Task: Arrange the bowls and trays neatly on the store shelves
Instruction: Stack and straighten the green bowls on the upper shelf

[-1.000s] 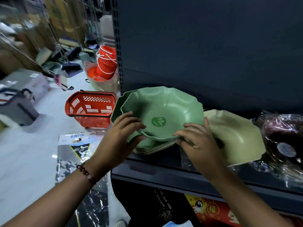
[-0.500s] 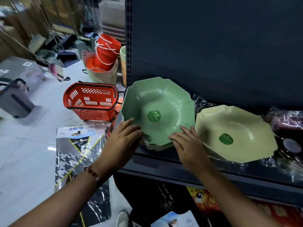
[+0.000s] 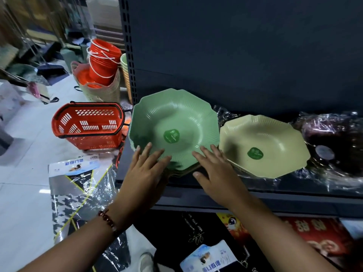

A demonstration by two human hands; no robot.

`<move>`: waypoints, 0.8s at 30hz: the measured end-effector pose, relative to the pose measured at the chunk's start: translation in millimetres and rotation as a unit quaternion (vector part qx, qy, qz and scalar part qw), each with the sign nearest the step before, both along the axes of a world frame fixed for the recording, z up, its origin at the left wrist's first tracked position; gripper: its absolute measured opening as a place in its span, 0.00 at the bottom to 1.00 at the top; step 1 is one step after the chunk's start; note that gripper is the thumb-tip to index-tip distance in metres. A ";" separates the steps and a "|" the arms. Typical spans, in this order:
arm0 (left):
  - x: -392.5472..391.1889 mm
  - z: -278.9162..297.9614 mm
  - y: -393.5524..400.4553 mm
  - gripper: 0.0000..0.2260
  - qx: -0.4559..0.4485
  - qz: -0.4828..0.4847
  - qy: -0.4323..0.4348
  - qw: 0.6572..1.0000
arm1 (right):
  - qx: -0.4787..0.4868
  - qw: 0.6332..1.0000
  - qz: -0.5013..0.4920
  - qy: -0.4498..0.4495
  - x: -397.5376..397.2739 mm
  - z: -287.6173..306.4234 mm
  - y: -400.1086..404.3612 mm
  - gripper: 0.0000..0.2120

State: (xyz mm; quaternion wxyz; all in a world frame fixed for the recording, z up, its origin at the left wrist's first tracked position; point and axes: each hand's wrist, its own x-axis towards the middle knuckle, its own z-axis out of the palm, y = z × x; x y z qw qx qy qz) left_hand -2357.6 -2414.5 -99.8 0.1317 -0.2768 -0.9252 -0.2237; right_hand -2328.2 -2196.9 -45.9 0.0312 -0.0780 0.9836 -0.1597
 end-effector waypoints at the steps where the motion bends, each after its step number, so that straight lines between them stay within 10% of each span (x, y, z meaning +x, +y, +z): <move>1: 3.0 4.8 9.3 0.19 -0.001 -0.010 -0.011 1.000 | -0.007 1.000 -0.001 -0.001 4.5 4.4 2.0 0.27; 12: 14.1 30.2 164.9 0.23 -0.087 -0.127 -0.027 0.988 | 0.034 0.995 -0.090 0.018 52.7 27.0 132.3 0.27; 24: 21.4 3.9 242.8 0.20 -0.141 -0.027 -0.119 0.982 | 0.023 0.995 -0.064 0.069 55.8 5.2 244.6 0.14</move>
